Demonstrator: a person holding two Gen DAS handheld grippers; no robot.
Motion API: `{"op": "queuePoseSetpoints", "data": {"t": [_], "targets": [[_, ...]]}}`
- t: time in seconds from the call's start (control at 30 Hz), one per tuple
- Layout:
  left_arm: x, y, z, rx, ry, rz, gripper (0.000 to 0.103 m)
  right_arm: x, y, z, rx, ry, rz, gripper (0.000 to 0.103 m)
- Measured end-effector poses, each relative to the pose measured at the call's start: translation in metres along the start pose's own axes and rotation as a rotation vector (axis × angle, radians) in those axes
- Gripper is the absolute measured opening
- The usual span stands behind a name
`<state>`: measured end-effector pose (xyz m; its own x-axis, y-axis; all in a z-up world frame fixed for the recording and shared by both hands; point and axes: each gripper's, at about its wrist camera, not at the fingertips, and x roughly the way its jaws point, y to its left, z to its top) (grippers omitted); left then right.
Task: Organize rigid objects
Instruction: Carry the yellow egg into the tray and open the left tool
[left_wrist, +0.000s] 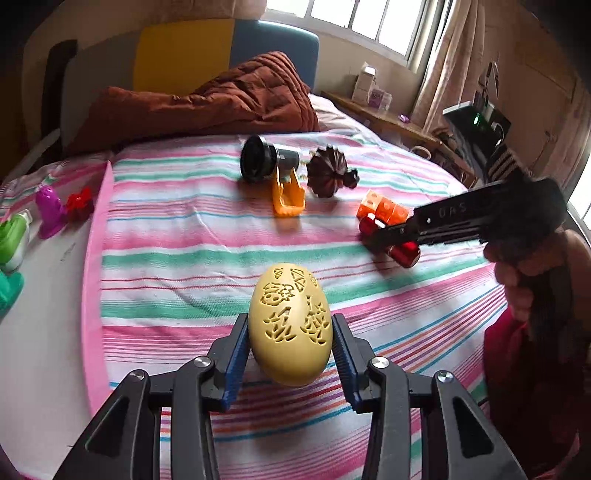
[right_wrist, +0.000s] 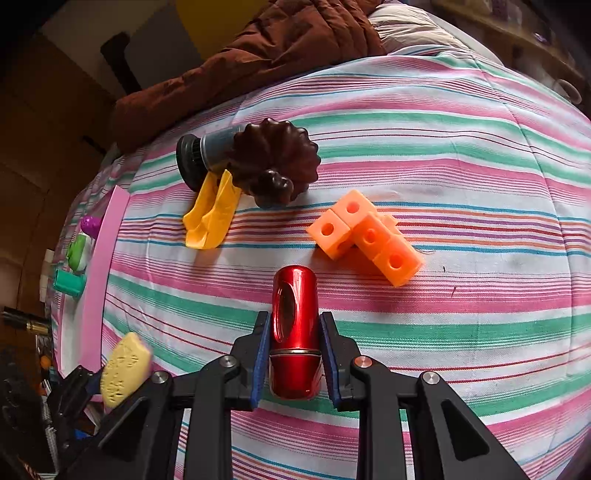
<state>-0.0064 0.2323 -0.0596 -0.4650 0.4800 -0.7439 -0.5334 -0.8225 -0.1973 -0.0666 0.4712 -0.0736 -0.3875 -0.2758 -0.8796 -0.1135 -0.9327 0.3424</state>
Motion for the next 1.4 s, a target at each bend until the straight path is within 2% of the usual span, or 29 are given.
{"op": "queuePoseSetpoints", "data": {"t": [0.23,0.4,0.7,0.83,0.9,1.0,1.4], "targets": [[-0.025,0.015,0.004,-0.048,-0.044,0.002,0.043,-0.002,0.010,-0.003,-0.046,-0.008,0.041,0.026],[-0.045,0.039,0.010,-0.078,-0.078,0.041,0.043,-0.004,0.014,-0.003,-0.069,-0.024,0.014,0.026],[-0.062,0.116,0.028,-0.198,-0.122,0.152,0.043,0.001,0.016,0.004,-0.061,-0.037,0.010,0.026],[-0.055,0.157,0.033,-0.278,-0.093,0.207,0.043,-0.001,0.015,0.004,-0.062,-0.043,0.015,0.026],[-0.047,0.176,0.035,-0.307,-0.056,0.258,0.043,-0.003,0.012,0.003,-0.060,-0.043,0.013,0.026],[-0.038,0.192,0.040,-0.335,-0.009,0.282,0.043,-0.003,0.010,0.003,-0.058,-0.045,0.009,0.026],[-0.003,0.204,0.057,-0.312,0.084,0.344,0.043,0.000,0.007,0.004,-0.048,-0.043,-0.008,0.026]]}}
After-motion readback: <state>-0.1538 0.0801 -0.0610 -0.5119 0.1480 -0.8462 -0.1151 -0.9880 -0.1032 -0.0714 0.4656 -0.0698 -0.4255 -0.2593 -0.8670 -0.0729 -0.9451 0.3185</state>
